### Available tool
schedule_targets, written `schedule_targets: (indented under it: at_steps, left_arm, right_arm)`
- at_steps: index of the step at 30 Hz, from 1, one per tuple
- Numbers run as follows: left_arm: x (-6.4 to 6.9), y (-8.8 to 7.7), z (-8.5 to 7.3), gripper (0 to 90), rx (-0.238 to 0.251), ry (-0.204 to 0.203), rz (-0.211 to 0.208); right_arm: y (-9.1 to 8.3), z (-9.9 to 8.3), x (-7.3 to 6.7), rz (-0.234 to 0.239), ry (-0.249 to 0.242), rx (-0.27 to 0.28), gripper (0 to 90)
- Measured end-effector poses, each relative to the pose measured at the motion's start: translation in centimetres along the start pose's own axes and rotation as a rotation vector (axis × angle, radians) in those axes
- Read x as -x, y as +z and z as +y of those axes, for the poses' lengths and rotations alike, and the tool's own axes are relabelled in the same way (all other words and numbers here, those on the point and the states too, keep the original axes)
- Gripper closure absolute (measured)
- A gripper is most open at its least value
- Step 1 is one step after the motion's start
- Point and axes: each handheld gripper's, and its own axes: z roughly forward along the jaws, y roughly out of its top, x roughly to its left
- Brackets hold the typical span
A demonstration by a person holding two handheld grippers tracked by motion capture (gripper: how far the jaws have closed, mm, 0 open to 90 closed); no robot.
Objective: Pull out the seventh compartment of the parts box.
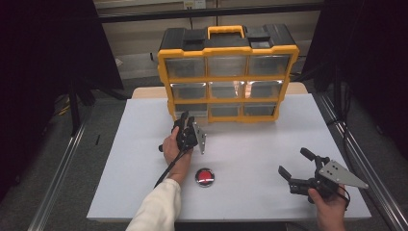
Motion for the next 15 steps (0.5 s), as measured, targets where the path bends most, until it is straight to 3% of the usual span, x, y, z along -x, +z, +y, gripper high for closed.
schedule_targets:
  at_steps: [6,15]
  left_arm:
    - [0.04,-0.25,-0.03,64.3,0.005,-0.006,0.012]
    - [0.01,-0.49,-0.08,64.0,0.006,-0.011,-0.005]
  right_arm:
    - [-0.03,0.01,-0.01,-0.001,0.0,-0.001,2.3]
    - [0.0,0.01,-0.02,-0.002,-0.001,-0.001,2.3]
